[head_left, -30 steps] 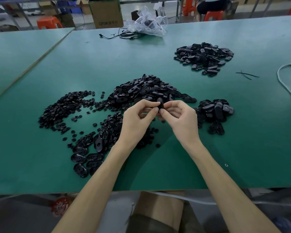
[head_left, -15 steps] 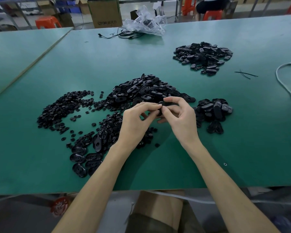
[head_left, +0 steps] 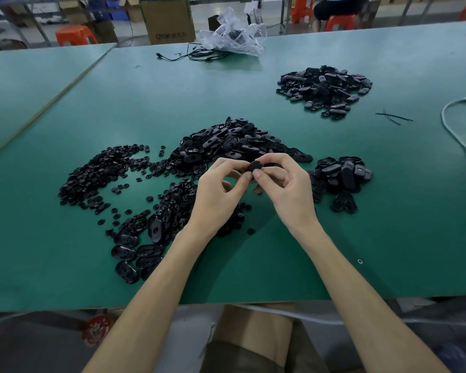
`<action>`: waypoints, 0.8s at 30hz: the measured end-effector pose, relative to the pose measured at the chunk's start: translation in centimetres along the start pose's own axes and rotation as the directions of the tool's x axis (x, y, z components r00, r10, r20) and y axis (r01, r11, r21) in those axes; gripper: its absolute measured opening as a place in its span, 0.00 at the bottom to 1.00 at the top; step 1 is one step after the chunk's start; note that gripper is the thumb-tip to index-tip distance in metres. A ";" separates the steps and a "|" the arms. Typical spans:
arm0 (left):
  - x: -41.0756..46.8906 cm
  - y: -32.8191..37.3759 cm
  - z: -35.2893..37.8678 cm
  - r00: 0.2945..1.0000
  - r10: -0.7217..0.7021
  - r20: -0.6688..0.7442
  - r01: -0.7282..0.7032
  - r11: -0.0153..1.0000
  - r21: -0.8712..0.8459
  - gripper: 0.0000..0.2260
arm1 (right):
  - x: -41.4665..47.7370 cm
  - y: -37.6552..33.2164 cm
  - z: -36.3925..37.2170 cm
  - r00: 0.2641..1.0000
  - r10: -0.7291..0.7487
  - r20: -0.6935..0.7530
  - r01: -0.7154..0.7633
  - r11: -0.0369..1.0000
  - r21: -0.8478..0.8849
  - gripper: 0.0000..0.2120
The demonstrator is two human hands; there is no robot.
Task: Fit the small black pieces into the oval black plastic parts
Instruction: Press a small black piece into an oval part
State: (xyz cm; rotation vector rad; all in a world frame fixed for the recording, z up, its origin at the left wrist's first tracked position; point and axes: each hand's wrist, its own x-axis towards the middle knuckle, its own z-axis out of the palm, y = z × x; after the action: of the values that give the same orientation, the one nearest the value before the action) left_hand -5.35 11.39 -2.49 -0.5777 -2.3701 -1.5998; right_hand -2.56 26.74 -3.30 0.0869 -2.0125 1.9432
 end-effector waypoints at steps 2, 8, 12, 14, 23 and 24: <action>0.0 -0.1 0.0 1.000 0.014 0.005 -0.014 1.000 0.022 0.06 | 0.0 0.0 0.0 1.000 -0.004 0.003 0.004 1.000 -0.011 0.08; 0.1 -0.1 -0.1 0.998 0.047 -0.035 -0.045 0.998 0.048 0.04 | -0.1 -0.1 0.0 1.000 0.003 -0.015 -0.004 1.000 -0.026 0.06; 0.0 -0.2 -0.1 0.999 0.026 -0.047 -0.024 0.999 0.036 0.06 | 0.1 -0.1 0.0 0.999 -0.027 -0.033 0.023 0.995 -0.101 0.04; 0.0 -0.2 0.0 1.000 0.011 -0.029 -0.010 0.999 0.038 0.08 | 0.1 -0.2 0.1 0.999 -0.029 -0.037 0.023 0.990 -0.142 0.02; -0.1 -0.7 0.1 0.998 -0.037 0.056 0.033 0.997 0.071 0.06 | 0.0 -0.2 0.1 0.999 -0.029 -0.021 0.024 0.983 -0.181 0.03; -0.1 -0.6 0.0 0.997 -0.041 0.071 0.035 0.996 0.077 0.05 | 0.0 -0.1 0.1 0.999 -0.029 -0.018 0.026 0.984 -0.177 0.05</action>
State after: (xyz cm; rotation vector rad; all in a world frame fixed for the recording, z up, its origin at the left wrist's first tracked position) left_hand -5.56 11.15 -3.06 -0.5886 -2.4967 -1.5217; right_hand -2.54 26.63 -3.16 0.0507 -2.1486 1.7326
